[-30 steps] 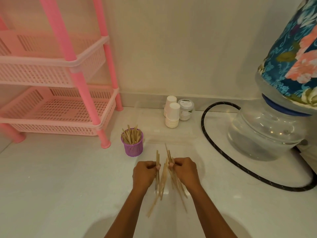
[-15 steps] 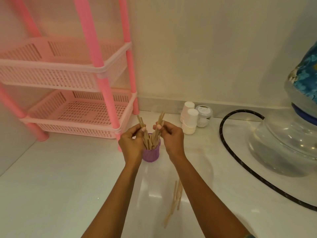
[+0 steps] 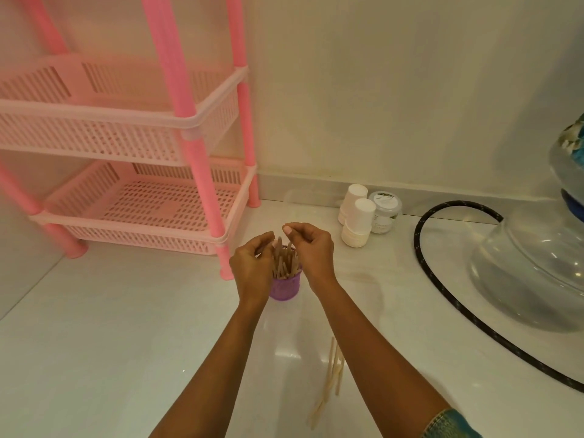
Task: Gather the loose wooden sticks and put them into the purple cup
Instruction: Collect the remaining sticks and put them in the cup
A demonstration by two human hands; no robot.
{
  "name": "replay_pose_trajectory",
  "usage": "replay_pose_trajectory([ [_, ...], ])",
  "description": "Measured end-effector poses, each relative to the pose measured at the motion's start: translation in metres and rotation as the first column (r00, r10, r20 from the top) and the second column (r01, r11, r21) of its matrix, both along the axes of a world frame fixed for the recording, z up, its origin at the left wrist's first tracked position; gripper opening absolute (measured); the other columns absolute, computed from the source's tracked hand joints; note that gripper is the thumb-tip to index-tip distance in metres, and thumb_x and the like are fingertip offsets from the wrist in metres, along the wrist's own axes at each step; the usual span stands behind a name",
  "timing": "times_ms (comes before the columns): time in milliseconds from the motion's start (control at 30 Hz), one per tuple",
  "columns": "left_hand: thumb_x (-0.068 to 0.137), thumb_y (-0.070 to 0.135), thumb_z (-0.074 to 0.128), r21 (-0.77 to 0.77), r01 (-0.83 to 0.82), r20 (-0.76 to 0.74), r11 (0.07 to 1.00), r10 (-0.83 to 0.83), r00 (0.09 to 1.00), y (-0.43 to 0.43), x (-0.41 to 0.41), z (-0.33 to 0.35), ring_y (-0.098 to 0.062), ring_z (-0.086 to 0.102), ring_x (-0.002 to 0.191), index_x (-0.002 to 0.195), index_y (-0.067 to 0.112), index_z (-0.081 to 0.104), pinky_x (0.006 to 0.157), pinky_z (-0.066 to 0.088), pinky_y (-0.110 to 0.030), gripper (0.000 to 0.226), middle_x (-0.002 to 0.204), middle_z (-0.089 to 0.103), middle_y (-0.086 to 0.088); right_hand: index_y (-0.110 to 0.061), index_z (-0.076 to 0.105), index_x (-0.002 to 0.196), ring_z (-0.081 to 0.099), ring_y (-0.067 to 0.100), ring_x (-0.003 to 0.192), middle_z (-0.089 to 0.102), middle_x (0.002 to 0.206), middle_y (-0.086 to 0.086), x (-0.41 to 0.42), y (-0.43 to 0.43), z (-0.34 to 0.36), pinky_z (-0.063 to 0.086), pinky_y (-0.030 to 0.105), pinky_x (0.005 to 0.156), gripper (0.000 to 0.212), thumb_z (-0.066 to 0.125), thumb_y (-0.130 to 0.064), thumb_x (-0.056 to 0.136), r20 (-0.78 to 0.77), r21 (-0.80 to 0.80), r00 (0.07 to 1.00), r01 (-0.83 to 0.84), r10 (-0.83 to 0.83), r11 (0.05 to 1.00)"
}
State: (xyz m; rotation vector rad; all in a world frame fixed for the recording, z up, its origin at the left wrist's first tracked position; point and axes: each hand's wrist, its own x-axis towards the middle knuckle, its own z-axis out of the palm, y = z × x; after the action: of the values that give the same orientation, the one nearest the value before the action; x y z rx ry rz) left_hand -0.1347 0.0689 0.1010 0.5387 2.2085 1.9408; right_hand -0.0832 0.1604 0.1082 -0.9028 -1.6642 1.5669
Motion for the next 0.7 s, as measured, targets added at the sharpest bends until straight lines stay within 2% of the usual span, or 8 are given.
replay_pose_trajectory([
  [100, 0.09, 0.009, 0.063, 0.012, -0.018, -0.016, 1.0, 0.018, 1.0, 0.002, -0.004, 0.0, -0.003, 0.064, 0.097, 0.114, 0.01, 0.071, 0.076, 0.046, 0.0, 0.025, 0.109, 0.072, 0.001, -0.016, 0.075, 0.097, 0.069, 0.01, 0.09, 0.075, 0.092, -0.004, -0.002, 0.004, -0.002, 0.053, 0.021, 0.08, 0.013, 0.069, -0.021, 0.087, -0.021, 0.009, 1.0, 0.002, -0.002, 1.0],
  [200, 0.089, 0.009, 0.065, 0.045, -0.052, -0.046, 0.998, 0.054, 0.997, 0.002, -0.007, 0.002, -0.006, 0.066, 0.098, 0.109, 0.01, 0.073, 0.078, 0.048, -0.001, 0.021, 0.106, 0.073, 0.0, -0.017, 0.075, 0.097, 0.069, 0.009, 0.092, 0.075, 0.094, -0.004, -0.002, 0.01, -0.003, 0.054, 0.024, 0.083, 0.013, 0.069, -0.02, 0.087, -0.04, 0.016, 0.999, 0.01, -0.01, 1.0],
  [300, 0.089, 0.009, 0.065, 0.072, -0.066, -0.095, 0.995, 0.073, 0.993, 0.0, 0.001, 0.003, -0.001, 0.066, 0.094, 0.105, 0.011, 0.074, 0.08, 0.052, -0.008, 0.018, 0.101, 0.073, 0.002, -0.016, 0.074, 0.098, 0.07, 0.011, 0.093, 0.075, 0.094, -0.002, 0.006, 0.021, -0.006, 0.055, 0.026, 0.086, 0.013, 0.07, -0.017, 0.086, -0.053, 0.011, 0.998, 0.014, -0.013, 1.0],
  [400, 0.088, 0.007, 0.066, 0.039, -0.016, -0.299, 0.999, 0.027, 0.954, -0.007, 0.018, -0.003, -0.003, 0.065, 0.09, 0.1, 0.011, 0.073, 0.079, 0.051, -0.012, 0.014, 0.096, 0.073, 0.002, -0.012, 0.072, 0.099, 0.07, 0.017, 0.09, 0.074, 0.093, 0.005, 0.029, 0.033, -0.011, 0.059, 0.03, 0.077, 0.014, 0.068, -0.013, 0.086, -0.037, -0.017, 0.999, 0.031, -0.032, 0.999],
  [467, 0.086, 0.009, 0.069, -0.055, 0.042, -0.421, 0.998, -0.061, 0.905, -0.012, 0.035, -0.011, -0.006, 0.064, 0.09, 0.098, 0.013, 0.073, 0.079, 0.052, -0.018, 0.013, 0.095, 0.072, 0.005, -0.011, 0.072, 0.1, 0.068, 0.018, 0.087, 0.072, 0.091, 0.005, 0.05, 0.043, -0.017, 0.06, 0.033, 0.072, 0.014, 0.068, -0.014, 0.087, 0.083, 0.019, 0.995, 0.05, -0.051, 0.999],
  [533, 0.085, 0.016, 0.071, -0.173, 0.083, -0.44, 0.981, -0.152, 0.885, -0.017, 0.058, -0.021, -0.001, 0.062, 0.087, 0.095, 0.018, 0.072, 0.076, 0.052, -0.02, 0.01, 0.093, 0.07, 0.014, -0.013, 0.072, 0.098, 0.067, 0.018, 0.086, 0.071, 0.09, 0.003, 0.073, 0.053, -0.029, 0.059, 0.036, 0.075, 0.013, 0.068, -0.019, 0.087, 0.281, 0.07, 0.958, 0.037, -0.055, 0.997],
  [600, 0.085, 0.032, 0.07, -0.351, 0.135, -0.363, 0.927, -0.268, 0.893, -0.02, 0.08, -0.035, 0.003, 0.06, 0.085, 0.096, 0.025, 0.069, 0.074, 0.052, -0.019, 0.013, 0.094, 0.066, 0.019, -0.016, 0.073, 0.092, 0.066, 0.018, 0.087, 0.072, 0.092, 0.001, 0.095, 0.059, -0.043, 0.057, 0.039, 0.081, 0.011, 0.07, -0.024, 0.085, 0.459, 0.081, 0.888, -0.002, -0.035, 0.997],
  [700, 0.083, 0.054, 0.064, -0.675, 0.233, -0.143, 0.7, -0.433, 0.89, -0.024, 0.104, -0.056, -0.003, 0.058, 0.095, 0.109, 0.032, 0.061, 0.079, 0.05, -0.022, 0.034, 0.108, 0.061, 0.017, -0.016, 0.071, 0.083, 0.064, 0.017, 0.077, 0.071, 0.085, 0.001, 0.126, 0.057, -0.061, 0.056, 0.037, 0.08, 0.012, 0.07, -0.027, 0.085, 0.623, 0.065, 0.782, -0.056, 0.004, 0.996],
])
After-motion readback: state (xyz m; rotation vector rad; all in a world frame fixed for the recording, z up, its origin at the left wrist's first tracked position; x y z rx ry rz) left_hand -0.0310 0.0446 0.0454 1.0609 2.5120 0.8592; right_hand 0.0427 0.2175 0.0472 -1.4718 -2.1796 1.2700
